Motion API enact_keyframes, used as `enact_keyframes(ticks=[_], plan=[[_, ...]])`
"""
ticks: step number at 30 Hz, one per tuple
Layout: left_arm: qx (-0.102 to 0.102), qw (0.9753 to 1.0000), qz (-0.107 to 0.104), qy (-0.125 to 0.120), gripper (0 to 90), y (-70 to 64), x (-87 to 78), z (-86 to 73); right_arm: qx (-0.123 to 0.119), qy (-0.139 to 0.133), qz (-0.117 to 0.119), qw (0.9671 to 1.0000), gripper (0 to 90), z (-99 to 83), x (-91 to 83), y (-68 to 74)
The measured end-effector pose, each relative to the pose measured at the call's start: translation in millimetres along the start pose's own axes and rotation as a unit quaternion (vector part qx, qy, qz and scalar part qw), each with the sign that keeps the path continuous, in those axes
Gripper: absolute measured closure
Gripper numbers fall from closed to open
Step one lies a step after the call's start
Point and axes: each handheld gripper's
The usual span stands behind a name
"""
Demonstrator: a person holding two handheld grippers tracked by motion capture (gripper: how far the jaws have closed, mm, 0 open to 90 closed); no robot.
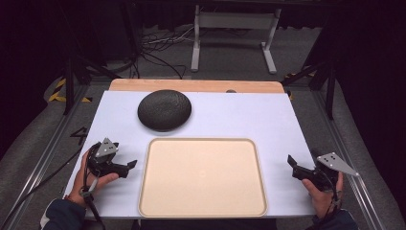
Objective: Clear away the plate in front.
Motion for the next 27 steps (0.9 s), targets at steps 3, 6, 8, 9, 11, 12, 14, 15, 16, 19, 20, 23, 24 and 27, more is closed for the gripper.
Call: enact_keyframes(ticks=[3, 6, 8, 9, 11, 12, 14, 15, 16, 19, 20, 23, 24, 27], plan=[[0.005, 1.0, 0.002, -0.001, 5.0, -3.9, -0.7, 1.6, 0.0, 0.0, -0.002, 1.0, 8.8, 0.1, -0.8, -0.6], [0.009, 0.9999, -0.002, 0.004, 5.5, -6.0, -1.2, 1.6, 0.002, -0.004, -0.002, 1.0, 8.8, 1.2, -1.3, -0.7], [0.012, 0.9999, -0.002, 0.002, 5.9, -7.0, -2.9, 2.2, -0.003, -0.005, -0.003, 1.0, 8.8, 2.0, -1.8, 0.3], [0.016, 0.9999, -0.001, -0.004, 8.0, -7.2, -4.3, 2.8, -0.005, -0.003, -0.005, 1.0, 8.8, 2.8, -1.6, 0.7], [0.019, 0.9997, -0.001, -0.011, 8.0, -7.7, -6.0, 5.0, -0.004, 0.0, -0.006, 1.0, 8.8, 2.6, -0.9, 0.7], [0.021, 0.9997, 0.0, -0.013, 8.0, -7.8, -6.3, 7.6, -0.004, 0.0, -0.006, 1.0, 8.8, 2.4, -0.8, 0.7], [0.033, 0.9993, 0.007, -0.013, 8.4, -9.5, -6.4, 13.1, -0.004, 0.0, -0.005, 1.0, 8.8, 2.3, -1.1, 1.0], [0.033, 0.9993, 0.007, -0.013, 9.4, -9.5, -6.4, 13.1, -0.004, 0.0, -0.005, 1.0, 8.8, 2.3, -1.1, 1.0], [0.041, 0.999, 0.009, -0.015, 9.4, -10.6, -7.1, 18.1, -0.004, -0.002, -0.004, 1.0, 8.7, 2.2, -1.1, 1.4], [0.056, 0.9982, 0.013, -0.02, 11.3, -12.4, -7.1, 29.7, -0.008, 0.0, -0.004, 1.0, 8.7, 2.7, -0.6, 3.1], [0.06, 0.9979, 0.009, -0.022, 11.5, -12.9, -6.4, 34.4, -0.009, 0.001, -0.003, 1.0, 8.7, 2.8, -0.4, 3.3], [0.084, 0.996, 0.011, -0.029, 13.1, -14.5, 0.4, 53.3, -0.007, 0.003, -0.002, 1.0, 8.7, 2.2, 0.5, 3.7], [0.088, 0.9955, 0.012, -0.032, 14.6, -14.6, 3.4, 58.0, -0.007, 0.003, -0.003, 1.0, 8.7, 1.9, 0.6, 3.5], [0.108, 0.9938, 0.016, -0.025, 14.2, -13.1, 11.1, 66.5, -0.003, 0.006, -0.004, 1.0, 8.7, 0.8, 0.7, 2.7]])
Point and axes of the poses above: each handheld gripper's, and its own axes: x roughly forward along the jaws, z roughly out of its top, y roughly to its left, and after that the axes turned 12 degrees about -x, right-handed
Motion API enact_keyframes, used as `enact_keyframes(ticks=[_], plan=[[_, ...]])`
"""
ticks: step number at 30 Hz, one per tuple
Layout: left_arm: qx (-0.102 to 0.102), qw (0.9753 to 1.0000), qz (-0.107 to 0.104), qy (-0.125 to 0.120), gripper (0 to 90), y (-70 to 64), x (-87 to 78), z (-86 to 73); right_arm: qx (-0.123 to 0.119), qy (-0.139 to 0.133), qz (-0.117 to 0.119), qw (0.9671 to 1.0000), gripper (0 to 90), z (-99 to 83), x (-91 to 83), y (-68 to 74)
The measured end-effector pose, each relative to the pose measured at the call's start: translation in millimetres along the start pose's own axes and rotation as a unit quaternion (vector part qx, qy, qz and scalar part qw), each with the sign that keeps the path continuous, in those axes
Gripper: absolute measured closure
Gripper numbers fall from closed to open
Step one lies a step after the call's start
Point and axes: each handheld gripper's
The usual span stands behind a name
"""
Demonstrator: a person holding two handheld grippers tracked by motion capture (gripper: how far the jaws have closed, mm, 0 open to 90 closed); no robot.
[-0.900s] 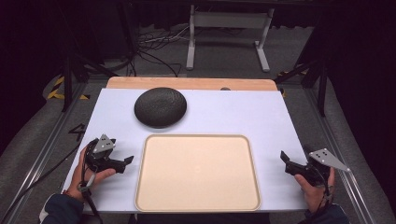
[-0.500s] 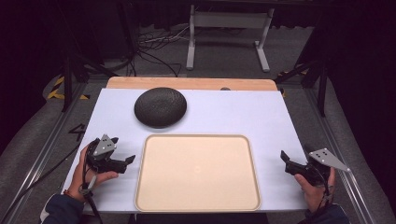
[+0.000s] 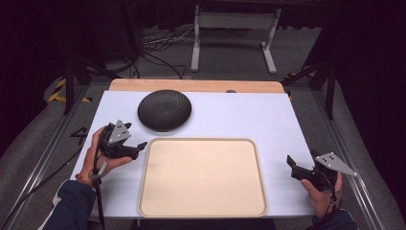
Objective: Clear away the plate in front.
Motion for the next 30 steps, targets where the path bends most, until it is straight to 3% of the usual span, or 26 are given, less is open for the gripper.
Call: enact_keyframes(ticks=[1, 2, 6, 7, 11, 12, 15, 17, 22, 26, 28, 30], plan=[[0.03, 0.9995, 0.01, 0.003, 14.2, 4.1, 9.7, 5.3, 0.0, 0.002, -0.001, 1.0, 8.7, -0.3, 0.0, -0.2], [0.03, 0.9995, 0.01, 0.003, 14.4, 4.1, 9.7, 5.3, 0.0, 0.002, -0.001, 1.0, 8.7, -0.3, 0.0, -0.2], [0.075, 0.9971, 0.01, 0.011, 16.3, 20.5, 29.8, 7.2, 0.0, 0.006, 0.001, 1.0, 8.7, -1.7, 1.5, 0.7], [0.075, 0.9971, 0.01, 0.011, 16.4, 20.5, 29.8, 7.2, 0.0, 0.006, 0.001, 1.0, 8.7, -1.7, 1.5, 0.7], [0.108, 0.9937, 0.004, 0.029, 18.1, 27.0, 46.5, 3.8, -0.003, 0.01, 0.0, 0.9999, 8.7, -1.8, 2.6, 1.9], [0.118, 0.9922, 0.012, 0.037, 18.2, 26.2, 50.5, 3.0, -0.002, 0.01, 0.0, 0.9999, 8.7, -1.9, 2.9, 2.0], [0.105, 0.9936, 0.025, 0.032, 20.4, 27.7, 59.0, 1.6, -0.004, 0.013, 0.0, 0.9999, 8.7, -1.9, 3.7, 3.1], [0.116, 0.9913, 0.047, 0.039, 22.2, 27.9, 65.1, 0.5, -0.004, 0.015, 0.001, 0.9999, 8.7, -1.9, 4.3, 4.2], [0.119, 0.9886, 0.081, 0.045, 25.5, 27.8, 79.7, -3.1, -0.01, 0.018, 0.004, 0.9998, 8.7, -2.1, 5.8, 6.1], [0.115, 0.9897, 0.079, 0.034, 26.8, 23.0, 85.4, -1.1, -0.008, 0.018, 0.004, 0.9998, 8.7, -2.7, 6.0, 5.6], [0.103, 0.9916, 0.072, 0.032, 28.5, 18.7, 89.0, -0.5, -0.008, 0.017, 0.004, 0.9998, 8.7, -2.8, 5.9, 5.1], [0.09, 0.9921, 0.08, 0.034, 30.9, 15.7, 92.8, -0.4, -0.01, 0.017, 0.005, 0.9998, 8.7, -2.6, 5.8, 5.4]])
Point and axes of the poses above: each handheld gripper's, and its own axes: x roughly forward along the jaws, z roughly out of its top, y roughly to its left, and after that the axes turned 12 degrees about -x, right-handed
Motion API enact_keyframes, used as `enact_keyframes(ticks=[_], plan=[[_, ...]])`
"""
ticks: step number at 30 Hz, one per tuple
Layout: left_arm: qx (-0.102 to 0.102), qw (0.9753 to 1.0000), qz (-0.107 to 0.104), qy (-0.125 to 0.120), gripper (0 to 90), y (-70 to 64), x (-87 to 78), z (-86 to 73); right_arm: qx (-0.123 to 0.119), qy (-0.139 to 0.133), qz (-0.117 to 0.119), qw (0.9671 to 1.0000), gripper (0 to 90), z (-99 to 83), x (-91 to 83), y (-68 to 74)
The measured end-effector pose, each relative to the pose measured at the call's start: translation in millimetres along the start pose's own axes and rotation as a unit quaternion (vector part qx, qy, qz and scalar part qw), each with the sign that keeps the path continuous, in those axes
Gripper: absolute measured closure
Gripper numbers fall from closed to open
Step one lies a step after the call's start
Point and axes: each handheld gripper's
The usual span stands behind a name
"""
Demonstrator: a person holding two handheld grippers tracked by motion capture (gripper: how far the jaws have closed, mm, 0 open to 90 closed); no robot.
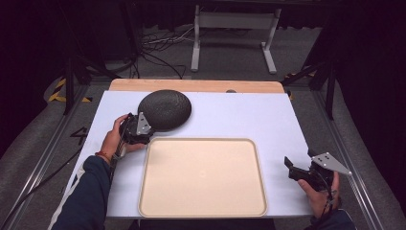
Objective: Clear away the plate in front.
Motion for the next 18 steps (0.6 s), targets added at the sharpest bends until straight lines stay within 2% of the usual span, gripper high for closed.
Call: enact_keyframes(ticks=[3, 6, 8, 9, 10, 11, 12, 13, 16, 18], plan=[[-0.004, 1.0, 0.003, -0.001, 28.4, 0.5, 0.4, -0.2, 0.0, 0.002, 0.001, 1.0, 8.7, 0.1, 0.2, 0.7], [0.005, 0.9999, 0.012, 0.001, 27.4, -1.6, 0.8, 1.1, -0.002, 0.002, 0.002, 1.0, 8.7, 0.2, 1.1, 1.3], [0.022, 0.9996, 0.014, 0.008, 31.9, -4.4, 0.9, 3.7, -0.004, 0.002, 0.002, 1.0, 8.7, 0.5, 1.3, 1.9], [0.022, 0.9996, 0.014, 0.008, 34.9, -4.4, 0.9, 3.7, -0.004, 0.004, 0.001, 1.0, 8.7, 0.7, 1.2, 2.2], [0.038, 0.9991, 0.017, 0.012, 39.5, -8.5, 2.3, 5.9, -0.005, 0.004, 0.001, 1.0, 8.6, 0.7, 1.2, 2.3], [0.038, 0.9991, 0.017, 0.012, 45.6, -8.5, 2.3, 5.9, -0.005, 0.004, 0.001, 1.0, 8.6, 0.7, 1.3, 2.4], [0.062, 0.9977, 0.02, 0.02, 50.3, -13.4, 3.3, 8.2, -0.006, 0.004, 0.0, 1.0, 8.6, 0.8, 1.2, 2.2], [0.062, 0.9977, 0.02, 0.02, 55.5, -13.4, 3.3, 8.2, -0.006, 0.004, 0.0, 1.0, 8.6, 0.8, 1.2, 2.2], [0.096, 0.9945, 0.032, 0.029, 60.7, -18.4, 5.5, 10.8, -0.007, 0.003, -0.001, 1.0, 8.6, 1.0, 0.9, 2.5], [0.121, 0.9912, 0.046, 0.03, 64.0, -21.7, 8.0, 11.9, -0.012, 0.004, -0.003, 0.9999, 8.6, 1.2, 1.2, 3.5]])
Point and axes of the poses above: each handheld gripper's, and its own axes: x roughly forward along the jaws, z roughly out of its top, y roughly to its left, and after that the axes turned 12 degrees about -x, right-handed
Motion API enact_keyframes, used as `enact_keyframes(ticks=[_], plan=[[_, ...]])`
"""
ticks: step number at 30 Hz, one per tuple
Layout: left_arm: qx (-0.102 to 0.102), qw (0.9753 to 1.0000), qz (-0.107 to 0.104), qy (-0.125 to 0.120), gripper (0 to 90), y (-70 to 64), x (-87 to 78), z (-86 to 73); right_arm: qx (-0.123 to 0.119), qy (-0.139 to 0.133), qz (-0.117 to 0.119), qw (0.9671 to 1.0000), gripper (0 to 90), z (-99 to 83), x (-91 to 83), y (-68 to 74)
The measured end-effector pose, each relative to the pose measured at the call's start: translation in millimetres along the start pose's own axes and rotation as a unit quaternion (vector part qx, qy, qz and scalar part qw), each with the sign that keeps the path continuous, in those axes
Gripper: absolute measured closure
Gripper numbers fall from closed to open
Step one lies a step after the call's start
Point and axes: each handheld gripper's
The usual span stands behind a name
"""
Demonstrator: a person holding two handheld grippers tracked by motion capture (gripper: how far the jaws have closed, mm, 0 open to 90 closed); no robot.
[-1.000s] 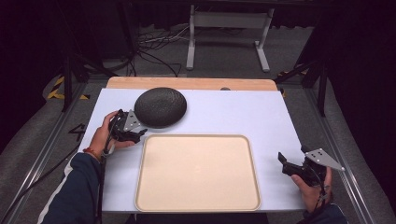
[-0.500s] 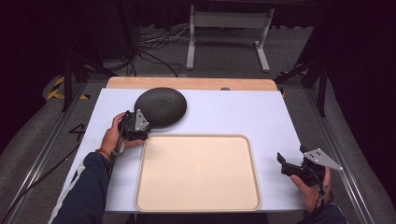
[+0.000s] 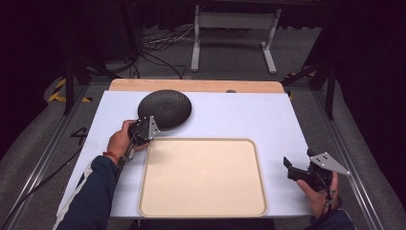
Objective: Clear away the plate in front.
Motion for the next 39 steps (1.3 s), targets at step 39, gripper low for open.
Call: enact_keyframes(ticks=[39], plan=[[0.104, 0.9885, 0.092, -0.06, 87.3, -30.7, -48.3, 29.3, -0.024, 0.002, -0.003, 0.9997, 8.7, 3.2, -0.1, 6.1]])
Point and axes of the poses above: each handheld gripper's, and its own axes: x roughly forward along the jaws, z roughly out of its top, y roughly to its left, and after that the axes turned 12 degrees about -x, right-handed
